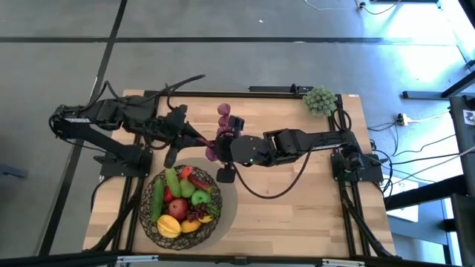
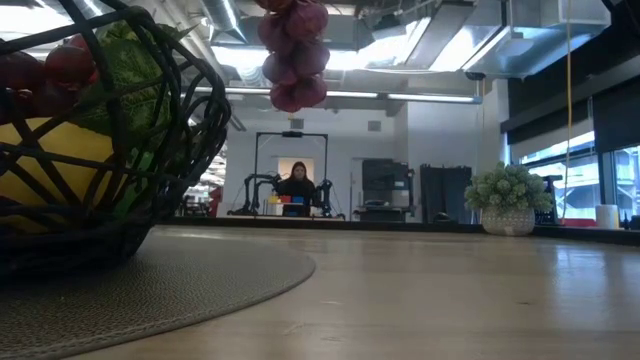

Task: Build produce basket
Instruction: Put the purple garlic into the black wire basket

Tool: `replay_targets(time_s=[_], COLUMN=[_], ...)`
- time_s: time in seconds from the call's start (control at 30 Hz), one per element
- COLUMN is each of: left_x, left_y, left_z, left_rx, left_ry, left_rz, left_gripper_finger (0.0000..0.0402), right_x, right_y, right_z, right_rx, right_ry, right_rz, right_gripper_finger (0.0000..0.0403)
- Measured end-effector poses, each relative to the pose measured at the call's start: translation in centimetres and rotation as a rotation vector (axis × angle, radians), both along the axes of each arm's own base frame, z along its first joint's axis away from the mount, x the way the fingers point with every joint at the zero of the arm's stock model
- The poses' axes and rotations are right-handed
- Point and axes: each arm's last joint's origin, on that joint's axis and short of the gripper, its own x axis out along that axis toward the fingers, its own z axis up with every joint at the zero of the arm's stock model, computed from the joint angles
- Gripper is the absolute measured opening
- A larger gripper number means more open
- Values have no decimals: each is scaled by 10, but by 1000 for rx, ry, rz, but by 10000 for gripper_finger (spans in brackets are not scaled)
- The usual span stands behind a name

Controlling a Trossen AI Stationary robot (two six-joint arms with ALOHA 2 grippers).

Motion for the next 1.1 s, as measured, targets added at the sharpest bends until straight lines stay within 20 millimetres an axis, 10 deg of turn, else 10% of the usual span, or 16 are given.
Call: replay_targets(time_s=[1.1], left_x=[-19], left_y=[-7], left_z=[0], left_rx=[78], left_ry=[31], left_rz=[-16], left_gripper_finger=[0], right_x=[-1], right_y=[14], right_z=[3], right_rx=[74], right_ry=[-53], right_rz=[39], right_gripper_finger=[94])
